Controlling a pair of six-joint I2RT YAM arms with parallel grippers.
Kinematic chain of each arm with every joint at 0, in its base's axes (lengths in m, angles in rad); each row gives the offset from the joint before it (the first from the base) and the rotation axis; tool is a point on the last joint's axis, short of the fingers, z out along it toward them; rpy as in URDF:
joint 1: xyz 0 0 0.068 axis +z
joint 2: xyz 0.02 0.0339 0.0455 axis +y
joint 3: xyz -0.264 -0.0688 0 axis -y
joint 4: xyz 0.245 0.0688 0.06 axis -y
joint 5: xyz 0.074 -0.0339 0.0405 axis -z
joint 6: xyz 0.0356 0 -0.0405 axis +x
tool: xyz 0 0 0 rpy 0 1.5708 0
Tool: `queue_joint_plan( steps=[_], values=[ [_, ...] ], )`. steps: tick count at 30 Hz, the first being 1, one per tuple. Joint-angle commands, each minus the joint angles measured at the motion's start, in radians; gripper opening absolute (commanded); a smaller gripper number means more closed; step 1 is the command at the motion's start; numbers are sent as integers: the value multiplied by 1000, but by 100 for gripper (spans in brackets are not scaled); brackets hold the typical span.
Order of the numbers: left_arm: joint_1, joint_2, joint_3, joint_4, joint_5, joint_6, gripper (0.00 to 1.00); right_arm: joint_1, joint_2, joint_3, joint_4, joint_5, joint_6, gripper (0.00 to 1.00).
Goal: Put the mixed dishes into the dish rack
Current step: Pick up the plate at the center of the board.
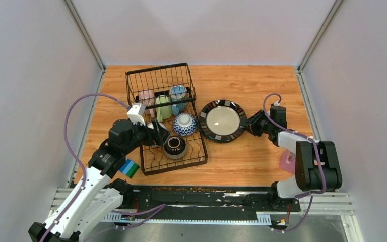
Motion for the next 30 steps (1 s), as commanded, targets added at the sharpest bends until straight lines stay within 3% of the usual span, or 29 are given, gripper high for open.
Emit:
queue_joint_plan(
  steps=[1, 6, 8, 10, 13, 18, 22, 30],
  values=[
    [-2, -5, 4, 33, 23, 11, 97, -4, 24, 23, 78, 14, -8, 28],
    [-23, 23, 33, 40, 64, 50, 96, -4, 65, 29, 110, -10, -6, 30],
    [-84, 38, 63, 36, 21, 85, 96, -4, 79, 32, 120, -18, -8, 32],
    [-176, 70, 102, 30, -66, 125, 96, -4, 82, 31, 127, -18, -11, 32],
    [-340, 144, 164, 24, -224, 167, 96, -4, 66, 29, 112, -3, -23, 24],
    [-522, 361, 314, 44, -375, 251, 96, -4, -8, 17, 27, 74, -68, 16],
    [-570, 547, 461, 58, -394, 306, 97, -36, -82, -10, -17, 117, -97, 10],
    [-576, 925, 802, -7, -447, 424, 100, -54, -196, -62, -52, 117, -98, 8]
  ],
)
